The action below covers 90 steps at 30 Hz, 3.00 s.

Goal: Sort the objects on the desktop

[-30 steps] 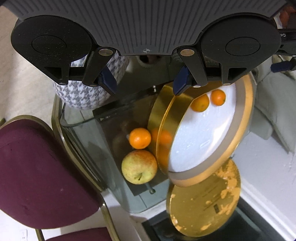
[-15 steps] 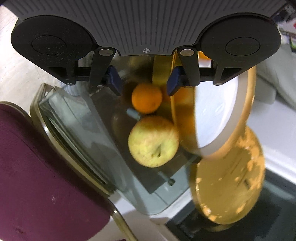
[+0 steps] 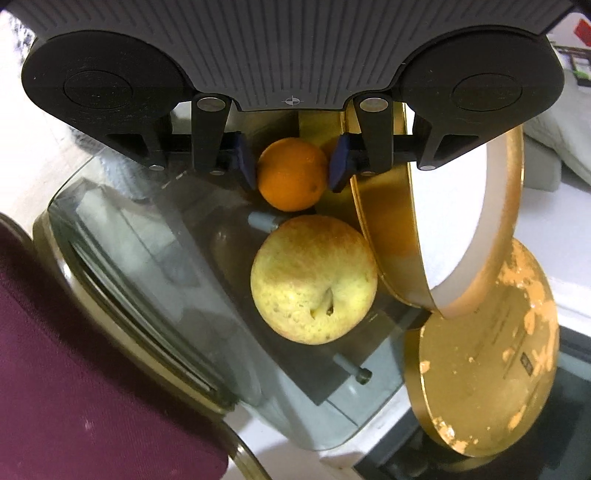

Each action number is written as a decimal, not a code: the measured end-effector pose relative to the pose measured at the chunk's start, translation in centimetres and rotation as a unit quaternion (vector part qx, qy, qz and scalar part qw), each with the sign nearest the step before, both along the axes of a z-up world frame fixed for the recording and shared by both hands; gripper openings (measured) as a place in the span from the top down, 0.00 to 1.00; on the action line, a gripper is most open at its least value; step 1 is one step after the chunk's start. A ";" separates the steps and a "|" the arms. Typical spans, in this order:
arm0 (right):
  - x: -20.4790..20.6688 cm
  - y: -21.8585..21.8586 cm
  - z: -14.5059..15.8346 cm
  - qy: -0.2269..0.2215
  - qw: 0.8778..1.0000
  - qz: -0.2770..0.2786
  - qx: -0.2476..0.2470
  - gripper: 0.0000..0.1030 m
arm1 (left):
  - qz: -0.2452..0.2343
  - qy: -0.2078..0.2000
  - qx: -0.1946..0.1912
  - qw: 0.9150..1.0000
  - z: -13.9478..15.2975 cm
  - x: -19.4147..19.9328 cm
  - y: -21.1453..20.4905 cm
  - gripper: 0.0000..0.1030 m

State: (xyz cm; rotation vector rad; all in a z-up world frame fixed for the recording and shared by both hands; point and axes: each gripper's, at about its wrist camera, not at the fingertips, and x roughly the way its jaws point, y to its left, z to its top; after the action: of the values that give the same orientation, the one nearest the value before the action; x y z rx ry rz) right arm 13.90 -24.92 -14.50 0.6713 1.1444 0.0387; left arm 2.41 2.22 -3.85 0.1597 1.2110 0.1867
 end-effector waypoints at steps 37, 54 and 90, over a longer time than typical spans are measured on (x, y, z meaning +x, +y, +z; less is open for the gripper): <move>1.2 18.5 2.8 -0.038 0.964 0.256 -0.067 0.49 | 0.121 -0.034 -0.050 0.991 -0.4 -0.8 10.3 0.01; -9.7 9.2 10.2 -0.087 0.977 0.187 -0.054 0.25 | 0.083 -0.054 -0.042 0.994 1.8 -5.2 6.6 0.01; -21.3 6.4 15.5 -0.157 0.967 0.182 -0.084 0.16 | 0.005 -0.139 -0.012 0.990 7.4 -13.2 0.1 0.01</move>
State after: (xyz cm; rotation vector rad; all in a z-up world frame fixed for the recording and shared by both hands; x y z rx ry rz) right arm -7.42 -18.51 1.02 0.2846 0.9370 0.3452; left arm -10.82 2.37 3.57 0.1021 0.9365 0.1969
